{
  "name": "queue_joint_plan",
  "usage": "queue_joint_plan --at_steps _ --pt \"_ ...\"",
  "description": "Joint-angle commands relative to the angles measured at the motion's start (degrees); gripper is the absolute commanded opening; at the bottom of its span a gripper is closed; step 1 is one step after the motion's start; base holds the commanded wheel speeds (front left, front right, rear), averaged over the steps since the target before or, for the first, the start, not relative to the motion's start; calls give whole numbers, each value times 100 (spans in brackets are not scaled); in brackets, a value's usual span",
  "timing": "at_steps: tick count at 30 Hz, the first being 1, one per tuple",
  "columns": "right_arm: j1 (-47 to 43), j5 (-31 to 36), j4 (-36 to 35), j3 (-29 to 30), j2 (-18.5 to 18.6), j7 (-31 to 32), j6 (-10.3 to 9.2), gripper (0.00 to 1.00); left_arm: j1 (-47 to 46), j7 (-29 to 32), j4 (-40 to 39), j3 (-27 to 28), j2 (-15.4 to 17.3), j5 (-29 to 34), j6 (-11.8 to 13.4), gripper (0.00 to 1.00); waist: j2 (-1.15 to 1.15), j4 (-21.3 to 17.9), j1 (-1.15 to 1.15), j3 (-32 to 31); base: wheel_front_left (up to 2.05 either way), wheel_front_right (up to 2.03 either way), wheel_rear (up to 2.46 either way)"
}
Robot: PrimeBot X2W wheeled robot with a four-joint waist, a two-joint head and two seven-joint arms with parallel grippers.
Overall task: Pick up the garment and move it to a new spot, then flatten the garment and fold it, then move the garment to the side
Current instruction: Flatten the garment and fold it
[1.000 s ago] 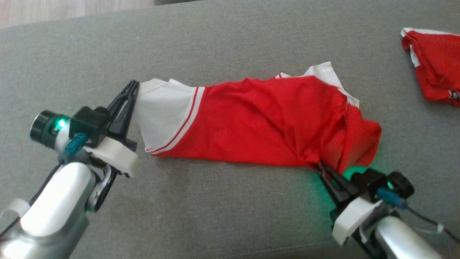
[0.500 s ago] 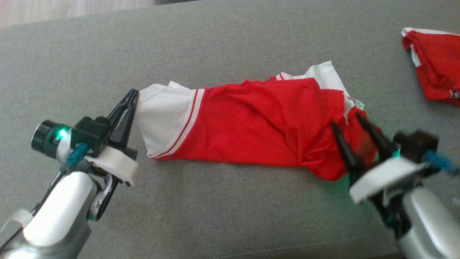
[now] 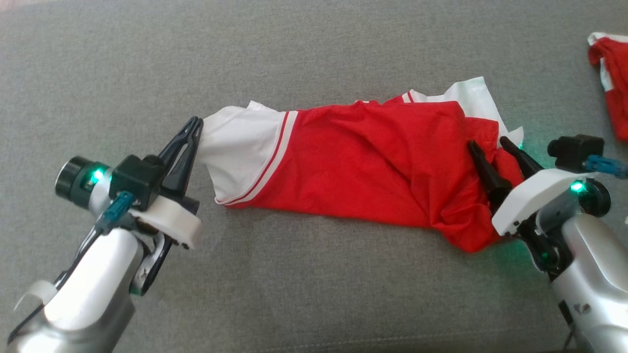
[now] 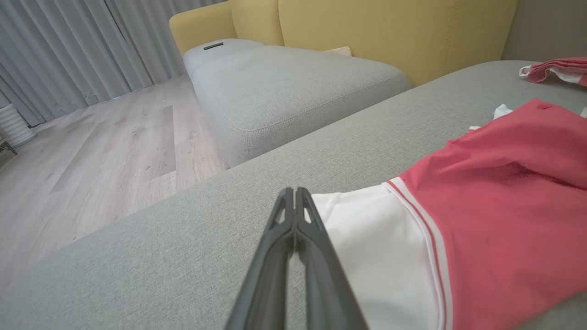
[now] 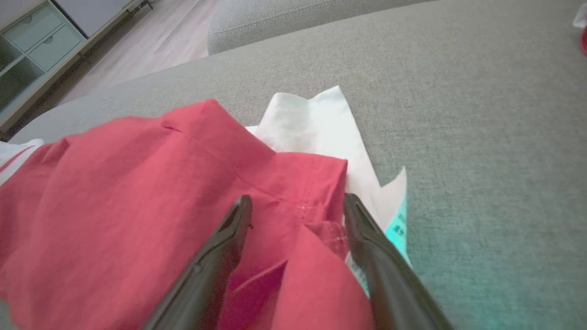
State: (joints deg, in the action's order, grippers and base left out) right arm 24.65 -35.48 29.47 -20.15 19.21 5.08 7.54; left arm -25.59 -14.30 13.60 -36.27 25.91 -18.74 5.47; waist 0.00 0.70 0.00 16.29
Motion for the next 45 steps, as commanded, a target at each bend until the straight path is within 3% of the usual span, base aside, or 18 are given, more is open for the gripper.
queue_joint_plan --at_steps 1,4,7,8,11,19,26,30,38,42,45 --pt "59 -147 -129 -78 134 -2 -5 100 -315 -70 -168 289 142 47 -15 0 0 28 0 34 0 0 0" --pt "102 -396 -106 -106 162 -48 -5 100 -310 -70 -175 314 127 75 -23 0 0 51 0 69 0 0 0" --pt "189 -661 -67 -166 161 -43 -5 60 -302 -70 -166 331 121 105 -35 0 0 69 0 98 0 0 0" --pt "189 -661 -67 -166 161 -43 -5 60 -302 -70 -166 331 121 105 -35 0 0 69 0 98 0 0 0" --pt "323 -833 -19 -271 201 -114 -5 0 -316 -70 -149 355 131 136 -54 0 0 80 0 128 0 0 0" --pt "850 -854 -115 -444 527 -887 -5 0 -581 -70 -363 511 323 423 -145 0 0 -76 0 101 0 0 0" --pt "1390 -846 -648 -268 1289 -1013 -5 0 -1555 -70 -637 969 780 681 -325 0 0 -209 0 -44 0 0 0" --pt "1537 -876 -1005 -53 1468 -1049 -5 0 -2053 -70 -760 1144 997 789 -434 0 0 -300 0 -96 0 0 0" --pt "2044 -1705 -1532 88 1510 -425 -5 0 -3090 -70 -762 1106 834 846 -803 0 0 -320 0 -290 0 0 0" --pt "1792 -1908 -1749 -532 1859 455 -5 0 -3275 -68 -547 816 647 760 -1043 0 0 -262 0 -419 0 0 0" --pt "1458 -1996 -1852 -745 2004 589 -5 0 -3249 -69 -431 596 572 774 -1115 0 0 -212 0 -453 0 0 0"
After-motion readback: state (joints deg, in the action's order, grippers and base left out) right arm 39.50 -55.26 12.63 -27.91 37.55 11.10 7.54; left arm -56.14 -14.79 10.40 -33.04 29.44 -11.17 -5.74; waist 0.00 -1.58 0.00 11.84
